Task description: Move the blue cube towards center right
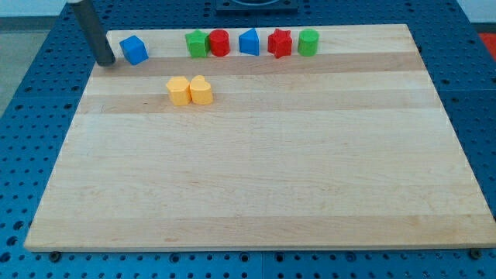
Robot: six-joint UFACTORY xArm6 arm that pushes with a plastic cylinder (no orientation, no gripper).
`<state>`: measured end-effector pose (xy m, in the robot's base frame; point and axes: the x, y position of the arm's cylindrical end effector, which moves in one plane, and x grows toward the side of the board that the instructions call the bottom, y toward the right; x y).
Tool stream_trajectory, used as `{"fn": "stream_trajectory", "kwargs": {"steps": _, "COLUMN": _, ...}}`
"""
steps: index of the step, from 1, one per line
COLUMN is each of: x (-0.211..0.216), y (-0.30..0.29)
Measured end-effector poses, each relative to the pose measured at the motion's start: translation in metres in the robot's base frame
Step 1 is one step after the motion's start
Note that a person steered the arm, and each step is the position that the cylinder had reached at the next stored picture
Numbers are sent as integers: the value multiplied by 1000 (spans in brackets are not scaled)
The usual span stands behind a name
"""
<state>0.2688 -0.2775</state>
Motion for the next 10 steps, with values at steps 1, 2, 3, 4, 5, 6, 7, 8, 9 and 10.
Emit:
{"fn": "stream_trajectory", "kwargs": {"steps": 1, "x": -21, "y": 0}}
{"fn": "stream_trajectory", "kwargs": {"steps": 2, "x": -25, "y": 3}}
{"fn": "stream_trajectory", "kwargs": {"steps": 3, "x": -20, "y": 22}}
{"fn": "stream_trajectory", "kwargs": {"steps": 4, "x": -4, "y": 43}}
{"fn": "stream_trajectory", "kwargs": {"steps": 5, "x": 7, "y": 60}}
{"fn": "stream_trajectory", "kwargs": {"steps": 6, "x": 9, "y": 89}}
{"fn": "stream_trajectory", "kwargs": {"steps": 7, "x": 9, "y": 116}}
{"fn": "stream_trajectory", "kwargs": {"steps": 8, "x": 19, "y": 143}}
{"fn": "stream_trajectory", "kwargs": {"steps": 9, "x": 38, "y": 169}}
{"fn": "stream_trajectory", "kwargs": {"steps": 10, "x": 46, "y": 205}}
